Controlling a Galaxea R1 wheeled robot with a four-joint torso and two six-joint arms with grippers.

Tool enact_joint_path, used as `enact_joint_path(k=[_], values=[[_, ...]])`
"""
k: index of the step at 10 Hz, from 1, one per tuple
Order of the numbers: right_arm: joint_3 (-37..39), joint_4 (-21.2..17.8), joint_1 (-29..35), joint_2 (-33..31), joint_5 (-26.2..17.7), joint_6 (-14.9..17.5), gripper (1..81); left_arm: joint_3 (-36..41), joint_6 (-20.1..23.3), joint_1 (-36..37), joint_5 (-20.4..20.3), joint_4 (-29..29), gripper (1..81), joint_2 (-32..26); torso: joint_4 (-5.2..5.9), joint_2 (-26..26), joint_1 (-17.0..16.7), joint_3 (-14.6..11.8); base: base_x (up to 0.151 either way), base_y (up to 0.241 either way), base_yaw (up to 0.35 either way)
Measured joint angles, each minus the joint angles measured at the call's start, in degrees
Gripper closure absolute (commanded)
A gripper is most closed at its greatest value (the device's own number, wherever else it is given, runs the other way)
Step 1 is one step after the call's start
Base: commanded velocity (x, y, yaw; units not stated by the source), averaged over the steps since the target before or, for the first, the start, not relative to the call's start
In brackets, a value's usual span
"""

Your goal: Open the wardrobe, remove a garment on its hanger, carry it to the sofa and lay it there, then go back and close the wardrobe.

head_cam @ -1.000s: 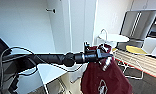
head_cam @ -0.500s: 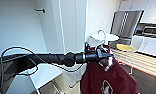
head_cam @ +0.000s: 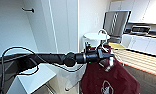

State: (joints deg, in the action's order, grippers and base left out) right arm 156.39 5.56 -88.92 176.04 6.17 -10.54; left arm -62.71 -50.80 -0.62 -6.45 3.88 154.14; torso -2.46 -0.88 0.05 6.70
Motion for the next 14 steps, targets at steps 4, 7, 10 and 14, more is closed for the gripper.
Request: enact_joint_path(k=[4,7,10,14], values=[[0.00,-0.02,0.02,0.00,0.00,0.02,1.0,-0.10,0.00,0.38,0.04,0.02,81.1,0.82,0.00,0.00,0.00,0.00,0.000,0.000,-0.204],[0.02,-0.02,0.02,-0.02,-0.02,0.02,1.0,-0.11,-0.02,0.35,0.04,0.17,81.1,1.45,0.00,0.00,0.00,0.00,0.000,0.000,-0.204],[0.00,-0.02,0.06,0.00,0.02,0.02,1.0,-0.07,-0.05,0.33,0.04,0.23,81.1,0.28,0.00,0.00,0.00,0.00,0.000,0.000,-0.205],[0.00,-0.02,0.09,0.00,0.05,0.02,1.0,-0.05,0.00,0.35,0.04,0.61,81.1,0.46,0.00,0.00,0.00,0.09,0.000,0.000,-0.205]])
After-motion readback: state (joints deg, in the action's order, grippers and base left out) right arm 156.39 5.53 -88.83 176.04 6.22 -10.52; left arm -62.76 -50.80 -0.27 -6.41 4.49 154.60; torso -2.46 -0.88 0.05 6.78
